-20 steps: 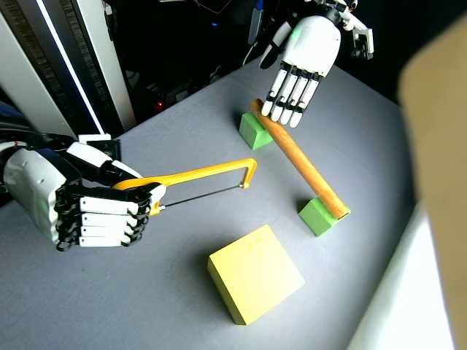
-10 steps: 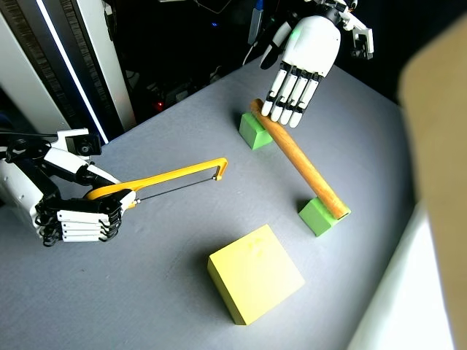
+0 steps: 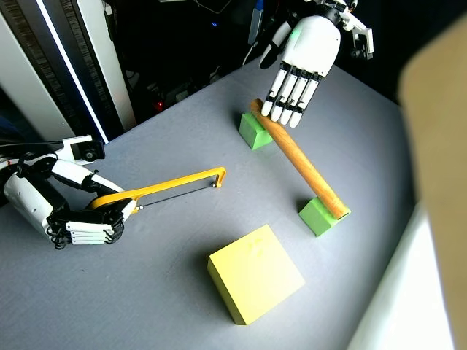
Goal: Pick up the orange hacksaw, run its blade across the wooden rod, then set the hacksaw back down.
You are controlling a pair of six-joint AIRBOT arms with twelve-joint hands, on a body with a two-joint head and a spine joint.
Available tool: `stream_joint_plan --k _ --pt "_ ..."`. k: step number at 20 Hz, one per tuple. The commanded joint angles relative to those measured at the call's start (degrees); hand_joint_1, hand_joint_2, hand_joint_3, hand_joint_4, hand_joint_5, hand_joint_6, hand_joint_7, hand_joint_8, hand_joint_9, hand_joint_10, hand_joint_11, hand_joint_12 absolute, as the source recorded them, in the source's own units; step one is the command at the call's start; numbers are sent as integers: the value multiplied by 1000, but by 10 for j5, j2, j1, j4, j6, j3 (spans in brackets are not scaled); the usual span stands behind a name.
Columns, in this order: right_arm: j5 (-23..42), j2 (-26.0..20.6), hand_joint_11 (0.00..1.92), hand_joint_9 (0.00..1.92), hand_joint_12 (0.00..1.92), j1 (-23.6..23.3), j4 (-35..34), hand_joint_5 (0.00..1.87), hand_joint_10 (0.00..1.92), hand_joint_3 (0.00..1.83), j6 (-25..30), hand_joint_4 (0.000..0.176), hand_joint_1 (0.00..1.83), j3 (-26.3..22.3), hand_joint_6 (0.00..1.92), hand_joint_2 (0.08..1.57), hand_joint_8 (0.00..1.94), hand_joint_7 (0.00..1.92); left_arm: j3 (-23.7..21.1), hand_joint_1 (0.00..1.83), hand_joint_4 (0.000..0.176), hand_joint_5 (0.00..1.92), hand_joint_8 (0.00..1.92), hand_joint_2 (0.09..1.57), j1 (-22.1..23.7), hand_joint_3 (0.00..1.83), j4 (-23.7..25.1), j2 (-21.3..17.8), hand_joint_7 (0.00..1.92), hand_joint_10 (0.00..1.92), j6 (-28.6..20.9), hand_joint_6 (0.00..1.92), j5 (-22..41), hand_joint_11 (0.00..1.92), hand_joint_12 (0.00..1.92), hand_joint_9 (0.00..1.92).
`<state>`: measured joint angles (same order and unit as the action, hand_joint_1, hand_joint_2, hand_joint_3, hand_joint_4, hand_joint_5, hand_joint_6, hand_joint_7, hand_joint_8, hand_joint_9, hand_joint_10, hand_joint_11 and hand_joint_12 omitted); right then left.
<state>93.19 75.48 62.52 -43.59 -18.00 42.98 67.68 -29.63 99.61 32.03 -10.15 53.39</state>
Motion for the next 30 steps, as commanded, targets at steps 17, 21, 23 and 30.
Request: stream_joint_plan --k 17,21,23,30 --pt "55 -36 0 197 791 -13 73 277 0 0 -10 0 699 -1 0 1040 1 210 -11 77 0 23 0 1246 6 2 -70 1 51 1 1 1 -1 0 76 33" --pt "21 -76 0 147 715 -42 123 229 4 3 -38 0 609 -3 8 1057 3 146 -8 117 0 45 6 1234 5 0 -129 14 65 5 8 6 -1 0 146 43" --pt "1 -103 0 158 744 -65 177 211 5 0 -89 0 627 -5 4 1031 7 175 -6 98 0 45 2 1231 0 0 -173 25 59 3 19 2 -1 0 160 41" --pt "-245 -174 0 232 936 -223 446 240 13 1 -188 0 633 7 5 1035 3 231 -13 46 0 29 1 1217 -26 0 -319 68 57 1 80 0 15 0 190 36"
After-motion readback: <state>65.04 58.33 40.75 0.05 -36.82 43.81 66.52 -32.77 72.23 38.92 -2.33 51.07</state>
